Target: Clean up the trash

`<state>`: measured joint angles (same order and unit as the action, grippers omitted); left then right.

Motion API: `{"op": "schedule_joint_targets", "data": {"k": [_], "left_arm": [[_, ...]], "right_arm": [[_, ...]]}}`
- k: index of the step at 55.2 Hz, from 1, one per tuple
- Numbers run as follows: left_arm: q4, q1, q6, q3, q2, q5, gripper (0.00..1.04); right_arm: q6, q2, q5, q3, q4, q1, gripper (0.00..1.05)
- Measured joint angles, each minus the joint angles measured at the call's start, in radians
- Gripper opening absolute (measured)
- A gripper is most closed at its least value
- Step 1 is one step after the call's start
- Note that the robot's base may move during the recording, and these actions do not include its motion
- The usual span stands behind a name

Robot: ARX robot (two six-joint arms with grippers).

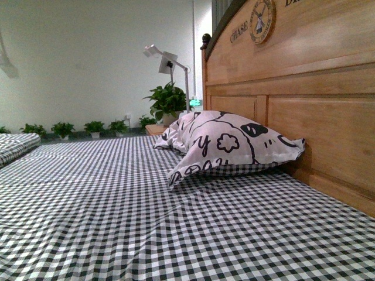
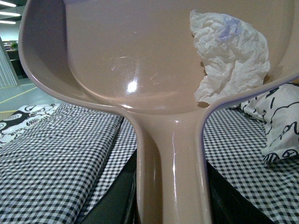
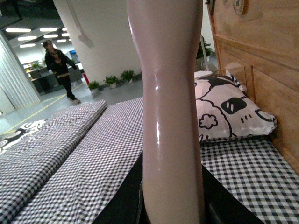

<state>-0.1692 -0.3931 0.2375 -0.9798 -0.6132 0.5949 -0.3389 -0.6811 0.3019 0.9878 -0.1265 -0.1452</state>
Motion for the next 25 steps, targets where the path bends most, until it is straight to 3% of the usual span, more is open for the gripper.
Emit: {"op": "schedule_joint_targets", "data": {"k": [25], "left_arm": [[0.000, 0.000, 0.000, 0.000, 0.000, 0.000, 0.26]], "right_arm": [[0.000, 0.000, 0.000, 0.000, 0.000, 0.000, 0.19]]}}
